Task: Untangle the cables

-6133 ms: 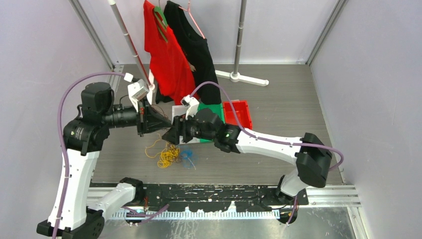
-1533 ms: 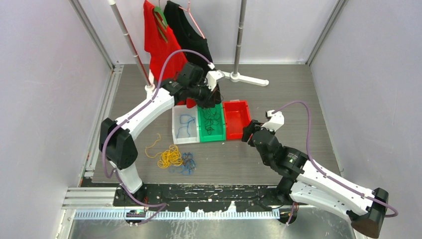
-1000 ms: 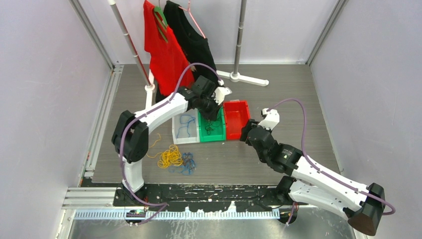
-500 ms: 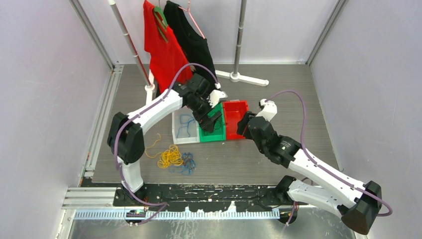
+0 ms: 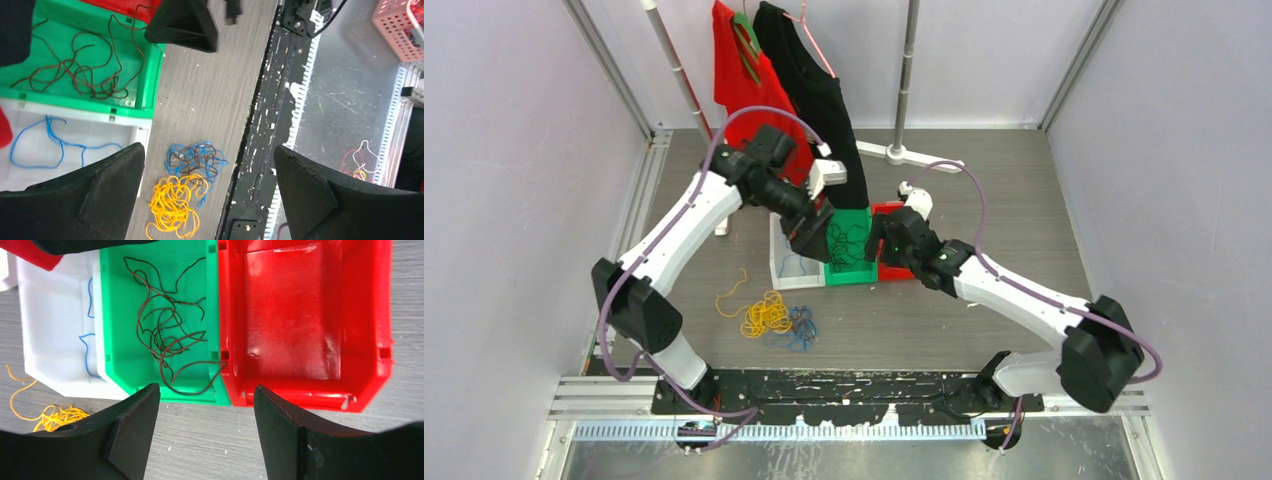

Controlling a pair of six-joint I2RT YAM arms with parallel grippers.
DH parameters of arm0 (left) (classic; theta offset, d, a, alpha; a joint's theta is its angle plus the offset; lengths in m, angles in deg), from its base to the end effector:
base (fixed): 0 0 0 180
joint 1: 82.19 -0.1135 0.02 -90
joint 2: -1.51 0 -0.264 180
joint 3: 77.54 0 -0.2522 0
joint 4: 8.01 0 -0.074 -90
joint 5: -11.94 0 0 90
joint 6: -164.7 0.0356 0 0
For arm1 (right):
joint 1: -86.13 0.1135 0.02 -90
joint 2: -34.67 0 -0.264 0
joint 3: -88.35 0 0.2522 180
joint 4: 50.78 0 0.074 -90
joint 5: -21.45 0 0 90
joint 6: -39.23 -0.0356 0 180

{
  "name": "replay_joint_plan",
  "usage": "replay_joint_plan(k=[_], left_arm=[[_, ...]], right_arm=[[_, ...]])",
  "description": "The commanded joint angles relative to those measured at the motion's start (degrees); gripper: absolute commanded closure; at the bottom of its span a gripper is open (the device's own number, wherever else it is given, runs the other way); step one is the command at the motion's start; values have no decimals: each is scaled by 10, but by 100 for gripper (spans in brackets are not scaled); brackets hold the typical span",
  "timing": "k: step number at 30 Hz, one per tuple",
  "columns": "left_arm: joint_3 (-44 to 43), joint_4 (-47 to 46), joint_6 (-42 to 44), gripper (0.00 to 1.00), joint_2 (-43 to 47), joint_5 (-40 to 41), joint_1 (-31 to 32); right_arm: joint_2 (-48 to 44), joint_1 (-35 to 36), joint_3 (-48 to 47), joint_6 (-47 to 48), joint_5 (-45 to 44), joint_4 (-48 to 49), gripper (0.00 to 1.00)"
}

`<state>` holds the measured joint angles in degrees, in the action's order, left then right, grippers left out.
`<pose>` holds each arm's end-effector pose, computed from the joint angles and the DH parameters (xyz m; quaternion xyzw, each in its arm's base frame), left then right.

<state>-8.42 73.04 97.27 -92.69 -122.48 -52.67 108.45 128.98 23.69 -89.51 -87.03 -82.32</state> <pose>0.2696 -0.1813 0.3595 0.4717 0.7743 -0.3804 0.1826 0.2108 0.1801 0.2568 0.0348 0.8988 0.1587 0.4072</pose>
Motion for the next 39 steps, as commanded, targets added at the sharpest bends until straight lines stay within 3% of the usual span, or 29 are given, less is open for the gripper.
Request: replay_joint_plan(k=[1,6,11,15,19,26,32,35,39], left_arm=[[-24,95,40,0,74,-76,-54],[39,92,61,0,157,-79,-114],[100,68,72,0,229,-77,-142],[110,57,57,2,239,-76,-155],[110,52,45,4,231,-75,-178],[104,56,26,4,229,-72,-225],[68,107,32,1,229,-17,-239],[54,137,42,0,220,-7,-245],[47,155,45,0,219,-6,-249]], right_arm=[[54,-4,-58,35,24,39,27],[106,-4,-91,59,19,36,41],[142,-3,-126,77,21,29,68],[167,-4,-151,89,30,25,89],[210,-4,-191,97,37,16,99],[344,7,-282,117,40,-12,99],[409,32,-347,144,-13,-49,96],[395,34,-368,147,-24,-62,83],[344,34,-374,151,-18,-73,51]])
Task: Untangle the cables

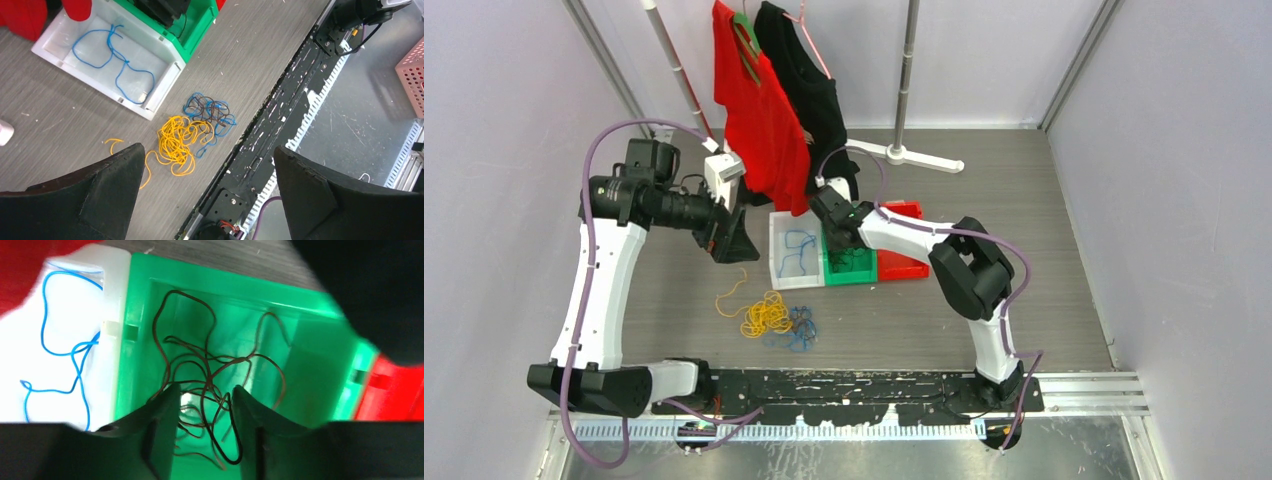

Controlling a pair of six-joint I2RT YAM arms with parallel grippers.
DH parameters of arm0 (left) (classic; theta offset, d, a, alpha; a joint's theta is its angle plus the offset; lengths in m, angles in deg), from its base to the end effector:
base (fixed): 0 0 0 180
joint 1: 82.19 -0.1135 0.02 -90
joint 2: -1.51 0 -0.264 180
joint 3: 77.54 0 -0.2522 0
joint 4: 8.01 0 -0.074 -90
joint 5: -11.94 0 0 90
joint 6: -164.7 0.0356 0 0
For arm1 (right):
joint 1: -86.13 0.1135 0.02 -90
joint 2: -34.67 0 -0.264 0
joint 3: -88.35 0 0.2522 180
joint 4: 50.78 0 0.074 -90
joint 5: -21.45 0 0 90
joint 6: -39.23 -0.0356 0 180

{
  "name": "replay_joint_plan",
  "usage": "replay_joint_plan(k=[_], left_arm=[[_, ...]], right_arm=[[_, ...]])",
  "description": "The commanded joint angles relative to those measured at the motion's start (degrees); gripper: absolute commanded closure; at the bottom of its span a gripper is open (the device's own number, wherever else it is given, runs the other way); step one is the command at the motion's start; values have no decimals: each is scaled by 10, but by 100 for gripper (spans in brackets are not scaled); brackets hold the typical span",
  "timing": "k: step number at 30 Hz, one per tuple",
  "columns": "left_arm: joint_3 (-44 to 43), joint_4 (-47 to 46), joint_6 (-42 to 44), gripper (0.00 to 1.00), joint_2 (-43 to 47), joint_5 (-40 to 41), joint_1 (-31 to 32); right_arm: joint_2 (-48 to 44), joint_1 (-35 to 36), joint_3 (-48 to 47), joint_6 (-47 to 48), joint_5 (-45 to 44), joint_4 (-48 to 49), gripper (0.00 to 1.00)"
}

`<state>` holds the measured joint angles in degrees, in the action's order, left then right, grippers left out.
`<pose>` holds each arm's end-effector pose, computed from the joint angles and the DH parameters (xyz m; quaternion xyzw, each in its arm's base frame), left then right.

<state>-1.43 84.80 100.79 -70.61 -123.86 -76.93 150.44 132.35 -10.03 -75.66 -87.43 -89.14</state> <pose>0.1980 -0.0439 0.4111 0.3347 0.8325 -0.3289 0.2947 0.3100 0.3069 0.1869 -0.1270 0.9354 0.0414 0.3275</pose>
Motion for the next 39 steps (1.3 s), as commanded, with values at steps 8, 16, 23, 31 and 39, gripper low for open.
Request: replay_joint_plan(k=[8,16,23,31,39], left_arm=[[-15,64,26,0,-2,19,-9],[-7,75,45,0,-2,27,-9],[29,67,65,6,-2,32,-9],[133,37,117,12,14,64,-9],[227,-23,151,12,53,83,-9]], right_arm=[[-199,10,1,3,50,-32,27],[-316,70,116,-4,69,-23,24],[-308,205,246,-39,116,55,34],[-219,276,232,-30,107,115,40],[-155,292,210,-23,92,120,48]])
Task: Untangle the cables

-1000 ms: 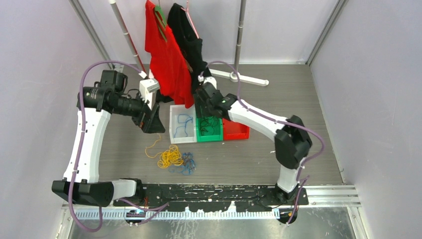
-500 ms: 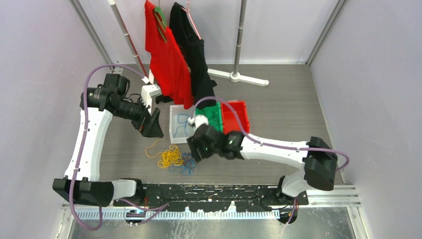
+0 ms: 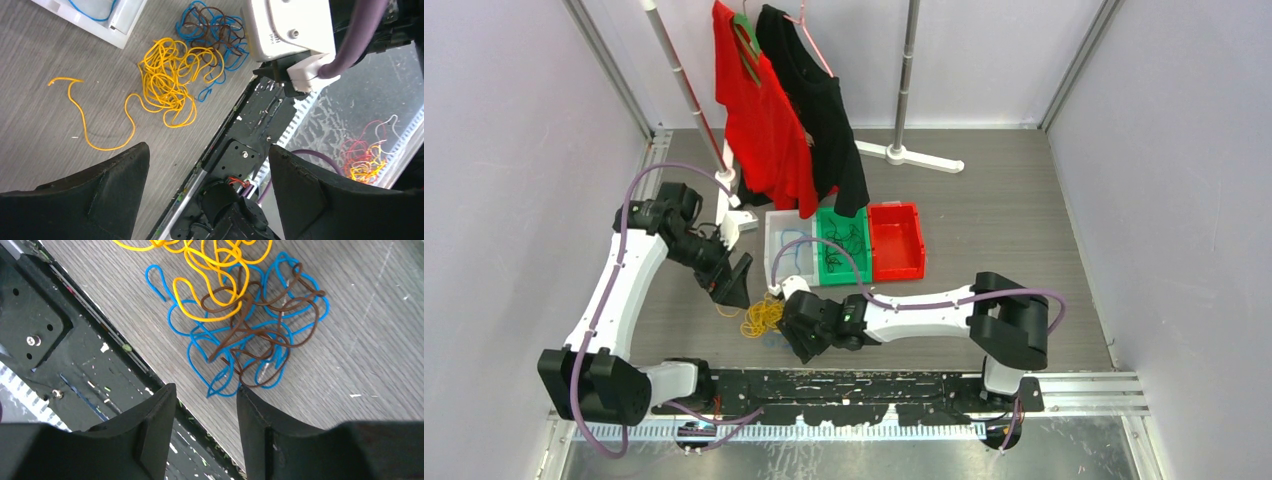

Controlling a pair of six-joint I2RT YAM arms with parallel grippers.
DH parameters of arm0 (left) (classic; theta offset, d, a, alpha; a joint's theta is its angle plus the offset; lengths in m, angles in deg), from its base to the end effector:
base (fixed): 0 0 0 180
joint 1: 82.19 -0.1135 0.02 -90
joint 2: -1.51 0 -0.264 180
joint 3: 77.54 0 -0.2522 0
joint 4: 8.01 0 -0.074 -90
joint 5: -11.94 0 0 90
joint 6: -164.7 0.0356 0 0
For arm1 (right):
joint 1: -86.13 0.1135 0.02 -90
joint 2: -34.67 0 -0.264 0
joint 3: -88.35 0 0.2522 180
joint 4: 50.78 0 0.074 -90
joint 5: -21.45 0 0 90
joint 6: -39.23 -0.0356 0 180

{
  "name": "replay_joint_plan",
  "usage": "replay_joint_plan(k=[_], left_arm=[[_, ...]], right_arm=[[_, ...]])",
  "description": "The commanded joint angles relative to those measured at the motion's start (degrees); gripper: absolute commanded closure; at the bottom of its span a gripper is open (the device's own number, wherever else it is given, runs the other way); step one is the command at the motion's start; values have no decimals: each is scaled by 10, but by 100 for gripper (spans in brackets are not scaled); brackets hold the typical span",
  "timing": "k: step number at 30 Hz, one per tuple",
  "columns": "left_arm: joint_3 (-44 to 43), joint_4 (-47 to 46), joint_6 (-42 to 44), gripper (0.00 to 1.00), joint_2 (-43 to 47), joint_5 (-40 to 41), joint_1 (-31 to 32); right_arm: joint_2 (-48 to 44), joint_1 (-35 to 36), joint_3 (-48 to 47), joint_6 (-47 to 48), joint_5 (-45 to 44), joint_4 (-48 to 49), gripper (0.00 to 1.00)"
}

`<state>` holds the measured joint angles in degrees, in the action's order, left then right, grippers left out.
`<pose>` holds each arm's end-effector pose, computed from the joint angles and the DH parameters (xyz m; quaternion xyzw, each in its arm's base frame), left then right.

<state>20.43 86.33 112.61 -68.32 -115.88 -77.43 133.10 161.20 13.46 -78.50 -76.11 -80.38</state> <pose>0.1870 -0.0375 0.3134 0.3641 0.8710 -0.2914 0.1544 0.0961 0.3423 0.1865 -0.3610 0.8754 0.2075 0.2457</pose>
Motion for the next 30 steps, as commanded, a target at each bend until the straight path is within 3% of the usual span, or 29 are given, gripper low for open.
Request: replay_joint_plan(k=[1,4,8,9,18,30], left_arm=[[14,-41,37,14,31,5,-4],[38,-58,41,18,34,20,-3],[52,-54,57,19,36,21,-3],[54,-52,60,20,38,18,-4],[29,6,114,20,35,-37,-3],[3,40,141,24,34,-106,-3]], right_arm=[[24,3,-26,3,-26,34,51],[37,3,-31,1,-39,29,63],[19,1,-36,7,-40,5,95],[7,-1,-33,7,-33,2,98],[-117,-101,-3,-59,221,19,99],[-170,-186,-5,-112,349,44,99]])
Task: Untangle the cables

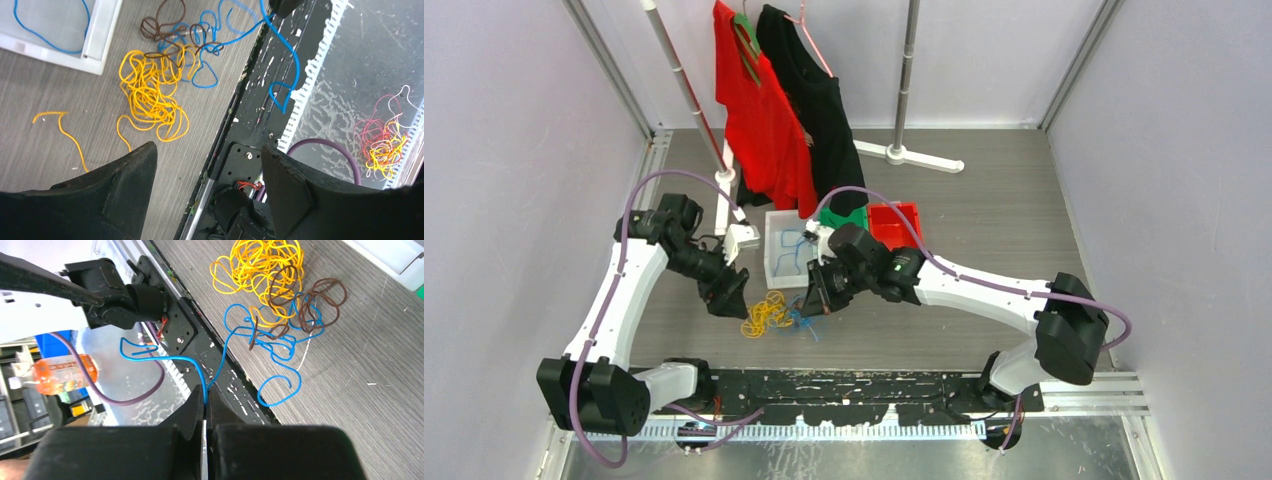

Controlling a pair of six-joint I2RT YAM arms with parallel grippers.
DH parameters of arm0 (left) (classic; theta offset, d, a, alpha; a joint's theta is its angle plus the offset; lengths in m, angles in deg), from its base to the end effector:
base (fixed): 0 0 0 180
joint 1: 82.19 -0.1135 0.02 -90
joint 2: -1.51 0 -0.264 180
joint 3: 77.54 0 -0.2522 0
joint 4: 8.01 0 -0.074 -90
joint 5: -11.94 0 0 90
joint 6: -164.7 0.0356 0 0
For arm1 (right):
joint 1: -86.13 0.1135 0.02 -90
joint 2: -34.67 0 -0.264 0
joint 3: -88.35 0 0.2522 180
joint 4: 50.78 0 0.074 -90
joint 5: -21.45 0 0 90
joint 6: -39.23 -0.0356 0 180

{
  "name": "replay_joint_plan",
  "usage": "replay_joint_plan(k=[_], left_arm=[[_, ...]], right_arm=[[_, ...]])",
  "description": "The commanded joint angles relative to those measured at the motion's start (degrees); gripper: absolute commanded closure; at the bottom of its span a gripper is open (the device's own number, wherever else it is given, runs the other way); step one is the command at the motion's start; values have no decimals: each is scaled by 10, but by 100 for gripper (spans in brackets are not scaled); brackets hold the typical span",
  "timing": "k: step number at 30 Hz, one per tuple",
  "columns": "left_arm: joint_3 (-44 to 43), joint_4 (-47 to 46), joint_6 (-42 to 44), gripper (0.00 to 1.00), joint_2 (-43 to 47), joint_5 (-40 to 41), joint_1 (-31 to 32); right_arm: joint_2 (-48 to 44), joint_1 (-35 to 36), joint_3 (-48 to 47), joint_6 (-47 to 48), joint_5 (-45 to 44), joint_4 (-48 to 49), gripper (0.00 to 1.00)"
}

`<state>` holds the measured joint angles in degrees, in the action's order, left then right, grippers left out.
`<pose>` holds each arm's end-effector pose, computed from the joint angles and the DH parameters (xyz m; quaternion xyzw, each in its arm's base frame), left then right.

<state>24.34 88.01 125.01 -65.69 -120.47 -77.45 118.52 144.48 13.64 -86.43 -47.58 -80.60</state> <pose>0.1713 -0.0383 0.3047 0.4442 0.8189 -0.3177 0.1767 0.1592 0.2826 0.2685 -0.2514 0.8546 0.4218 0.1688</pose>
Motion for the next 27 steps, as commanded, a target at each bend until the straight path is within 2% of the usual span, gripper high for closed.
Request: replay_joint_plan(k=[1,7,10,13,17,22,27], left_arm=[[-39,25,15,25,8,-66,-3],[-58,30,0,25,8,-114,-1],[-81,52,7,16,10,-151,2],[-103,45,-28,8,15,-176,10],[-118,17,-78,7,11,-181,47],[-76,-68,-151,15,20,-123,113],[-60,-97,-172,28,25,-100,123]], right_arm=[[-25,-24,-7,-38,71,54,99],[-29,-33,-29,-44,76,62,99],[-24,-33,-47,-45,77,59,99],[-12,-33,-68,-36,79,44,99],[20,-34,-109,-18,85,8,99],[39,-33,-158,6,90,-42,99],[34,-34,-168,25,86,-86,99]])
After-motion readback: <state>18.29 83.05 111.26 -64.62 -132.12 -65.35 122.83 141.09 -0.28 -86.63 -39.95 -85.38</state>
